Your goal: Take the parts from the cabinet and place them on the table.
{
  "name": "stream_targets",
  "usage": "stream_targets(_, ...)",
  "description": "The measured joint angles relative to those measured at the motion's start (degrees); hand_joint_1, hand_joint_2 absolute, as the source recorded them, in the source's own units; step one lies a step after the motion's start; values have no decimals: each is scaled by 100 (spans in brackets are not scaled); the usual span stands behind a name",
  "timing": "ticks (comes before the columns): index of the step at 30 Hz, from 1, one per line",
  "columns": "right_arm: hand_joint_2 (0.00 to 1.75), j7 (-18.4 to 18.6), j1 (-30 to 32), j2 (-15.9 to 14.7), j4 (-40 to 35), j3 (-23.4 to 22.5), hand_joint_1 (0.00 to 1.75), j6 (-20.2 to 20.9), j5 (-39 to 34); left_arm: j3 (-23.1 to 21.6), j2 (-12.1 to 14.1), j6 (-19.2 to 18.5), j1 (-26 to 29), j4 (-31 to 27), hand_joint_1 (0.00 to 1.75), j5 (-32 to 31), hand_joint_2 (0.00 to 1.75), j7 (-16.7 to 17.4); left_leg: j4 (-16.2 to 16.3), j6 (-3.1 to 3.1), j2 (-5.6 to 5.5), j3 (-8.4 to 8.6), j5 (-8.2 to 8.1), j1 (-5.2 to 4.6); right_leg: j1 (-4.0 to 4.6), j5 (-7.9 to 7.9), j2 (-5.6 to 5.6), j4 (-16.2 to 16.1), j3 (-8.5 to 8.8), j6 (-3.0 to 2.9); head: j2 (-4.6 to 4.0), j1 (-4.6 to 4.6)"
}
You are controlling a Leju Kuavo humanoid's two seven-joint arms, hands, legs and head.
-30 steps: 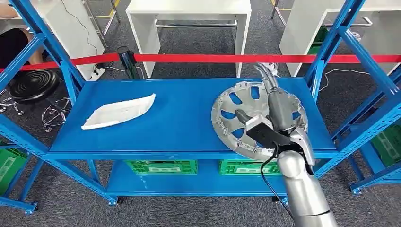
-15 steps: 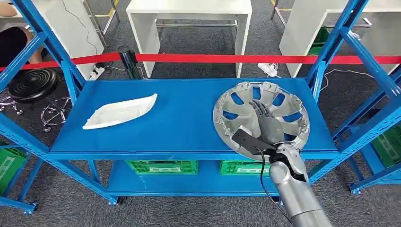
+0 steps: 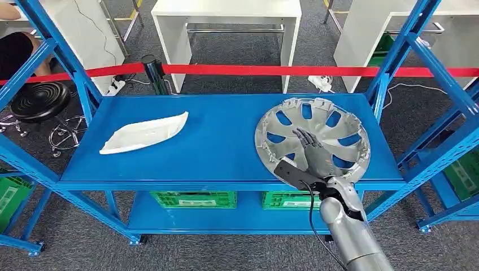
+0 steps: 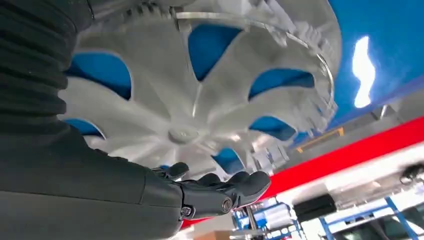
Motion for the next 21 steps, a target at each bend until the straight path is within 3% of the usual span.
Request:
stream_targets(10, 175, -53, 4, -13, 241, 7, 0, 125, -52, 0, -2, 0, -6, 0, 0, -5, 0, 37, 0, 1, 4, 2, 0, 0, 0, 2, 3, -6, 3, 3, 0, 0)
stream_targets(17, 175, 321, -104, -48, 393, 92, 0, 88, 238, 0, -2, 4, -11, 0, 0, -5, 0, 37, 0, 1, 4, 10, -1, 0, 0, 2, 4, -8, 11, 3, -2, 0)
stream_targets(18, 175, 372, -127, -53, 420, 109, 175, 88, 282, 0, -5, 7, -11, 0, 0, -5, 0, 39, 0, 1, 5, 14, -1, 0, 1, 2, 5, -8, 14, 3, 0, 0)
stream_targets(21, 175, 468, -166, -68, 492, 160, 175, 101, 356, 0, -7, 11, -19, 0, 0, -2, 0, 35, 0, 4, 5, 22, -3, 0, 1, 1, 3, -9, 25, 5, -2, 0)
